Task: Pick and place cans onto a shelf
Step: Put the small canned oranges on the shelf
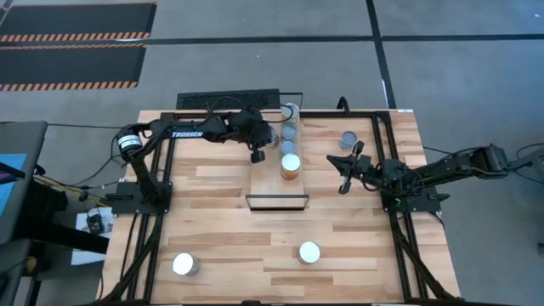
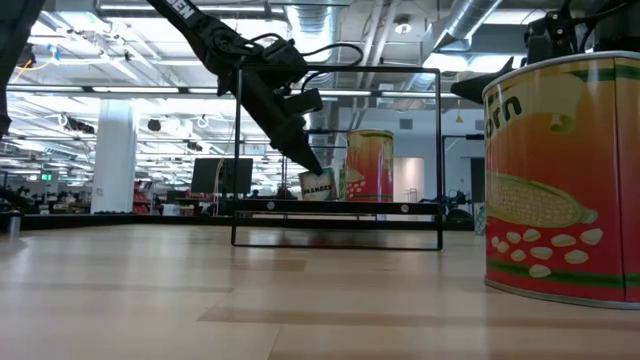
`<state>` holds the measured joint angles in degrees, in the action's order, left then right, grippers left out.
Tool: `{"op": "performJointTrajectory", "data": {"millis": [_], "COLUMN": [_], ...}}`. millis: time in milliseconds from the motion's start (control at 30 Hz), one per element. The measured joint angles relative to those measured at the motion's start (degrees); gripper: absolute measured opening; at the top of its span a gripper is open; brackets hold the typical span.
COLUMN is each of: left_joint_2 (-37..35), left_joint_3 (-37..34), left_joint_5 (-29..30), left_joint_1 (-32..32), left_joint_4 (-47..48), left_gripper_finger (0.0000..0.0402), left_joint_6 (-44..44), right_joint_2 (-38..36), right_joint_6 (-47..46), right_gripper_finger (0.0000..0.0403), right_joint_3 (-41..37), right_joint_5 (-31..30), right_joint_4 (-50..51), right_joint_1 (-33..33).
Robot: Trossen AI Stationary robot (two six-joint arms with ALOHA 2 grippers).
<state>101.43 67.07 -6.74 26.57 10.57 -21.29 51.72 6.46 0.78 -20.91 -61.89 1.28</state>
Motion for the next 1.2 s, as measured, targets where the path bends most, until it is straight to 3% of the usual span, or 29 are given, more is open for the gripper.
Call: {"op": "performJointTrajectory", "data": {"millis": [233, 567, 1200], "left_joint_2": [-0.02, -0.02, -0.09], "left_joint_3": [0.0, -0.02, -0.04], "left_joint_5": [-0.48, -0.3, 0.17], "left_joint_1": [0.0, 0.1, 0.28], "left_joint_4": [-0.18, -1.5, -4.44], "left_gripper_finger": [0.0004, 0.0046, 0.0047], "left_joint_6": [1.37, 1.44, -1.25], "right_joint_2": [0.0, 0.0, 0.0], "right_joint_6": [0.0, 0.01, 0.02], "right_gripper_finger": [0.0009, 0.001, 0.001], "right_joint_3": [0.0, 0.0, 0.0], "right_joint_5": [0.02, 0.02, 0.02], "right_joint_4": [-0.02, -0.02, -0.01], "right_joint_1": [0.0, 0.0, 0.0]}}
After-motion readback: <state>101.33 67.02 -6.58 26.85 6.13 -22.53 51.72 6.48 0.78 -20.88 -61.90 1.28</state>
